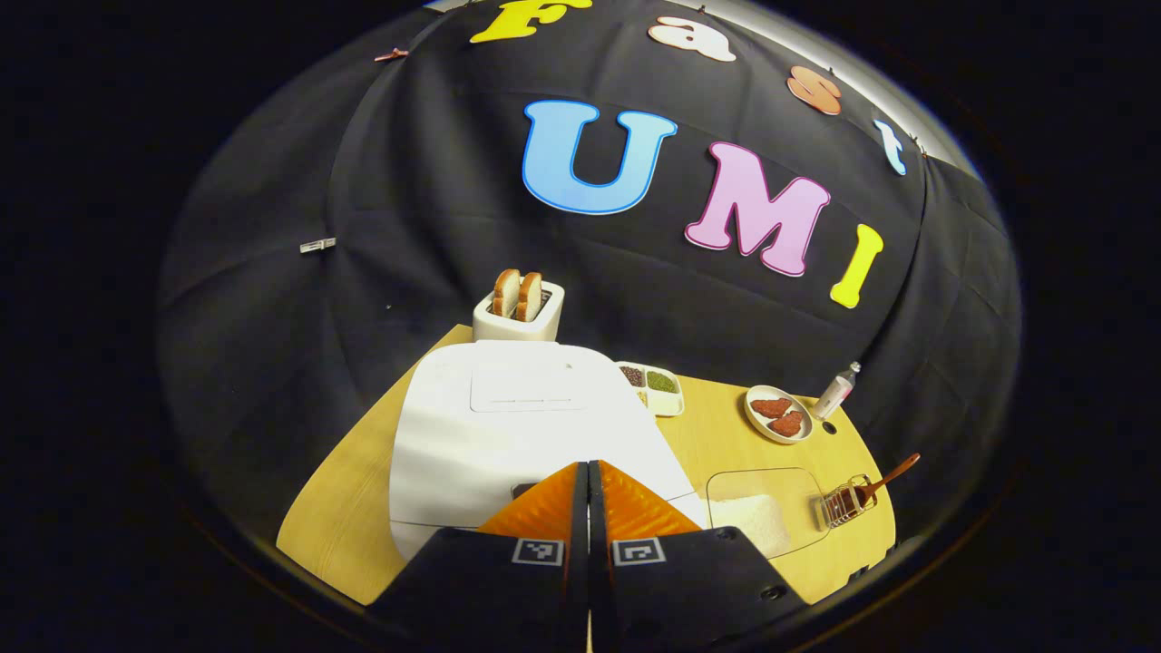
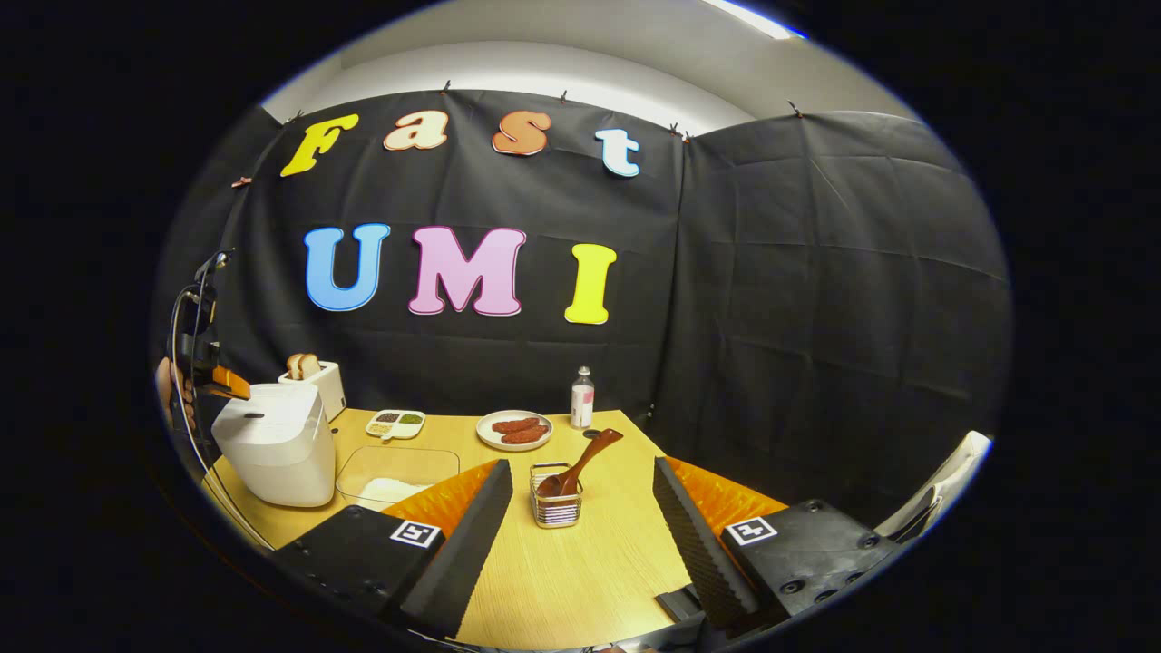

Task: Close the left gripper, press the button to open the rice cooker; take a wooden spoon from the chopstick holder with the right hand, scoop a spoonful of rice and pour it into the rice cooker, then put the wooden spoon back into the chopstick holder.

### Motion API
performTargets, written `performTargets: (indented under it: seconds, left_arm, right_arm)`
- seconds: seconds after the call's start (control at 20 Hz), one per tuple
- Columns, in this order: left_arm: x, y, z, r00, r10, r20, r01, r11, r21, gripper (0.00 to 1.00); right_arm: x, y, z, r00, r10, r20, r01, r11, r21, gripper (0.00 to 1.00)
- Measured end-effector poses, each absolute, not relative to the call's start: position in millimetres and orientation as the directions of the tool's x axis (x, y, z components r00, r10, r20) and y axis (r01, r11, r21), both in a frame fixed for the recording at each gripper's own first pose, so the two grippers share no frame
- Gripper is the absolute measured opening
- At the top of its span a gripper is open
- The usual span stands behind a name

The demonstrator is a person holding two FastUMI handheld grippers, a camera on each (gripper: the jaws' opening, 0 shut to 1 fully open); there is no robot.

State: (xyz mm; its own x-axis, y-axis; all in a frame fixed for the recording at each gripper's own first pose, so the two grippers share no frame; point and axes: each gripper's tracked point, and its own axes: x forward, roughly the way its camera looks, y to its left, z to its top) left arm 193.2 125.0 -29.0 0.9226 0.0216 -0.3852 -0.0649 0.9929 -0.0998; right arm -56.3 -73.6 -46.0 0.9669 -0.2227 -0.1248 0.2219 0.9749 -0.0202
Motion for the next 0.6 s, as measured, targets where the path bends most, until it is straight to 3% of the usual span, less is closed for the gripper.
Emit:
performTargets:
  seconds: [0.2, 0.25, 0.3, 0.6]
  left_arm:
    - [205, 125, -60, 0.884, 0.004, -0.468, -0.059, 0.993, -0.103, 0.06]
    - [205, 124, -59, 0.887, 0.009, -0.463, -0.06, 0.994, -0.095, 0.11]
    - [207, 124, -59, 0.894, 0.007, -0.449, -0.052, 0.995, -0.087, 0.06]
    - [216, 126, -67, 0.883, 0.039, -0.467, -0.093, 0.991, -0.094, 0.06]
  right_arm:
    - [-57, -84, -57, 0.957, -0.247, -0.154, 0.246, 0.969, -0.026, 0.98]
    - [-56, -85, -60, 0.955, -0.25, -0.161, 0.249, 0.968, -0.026, 0.98]
    - [-53, -87, -62, 0.953, -0.252, -0.168, 0.251, 0.968, -0.025, 0.98]
    - [-28, -79, -66, 0.962, -0.205, -0.179, 0.204, 0.979, -0.021, 0.98]
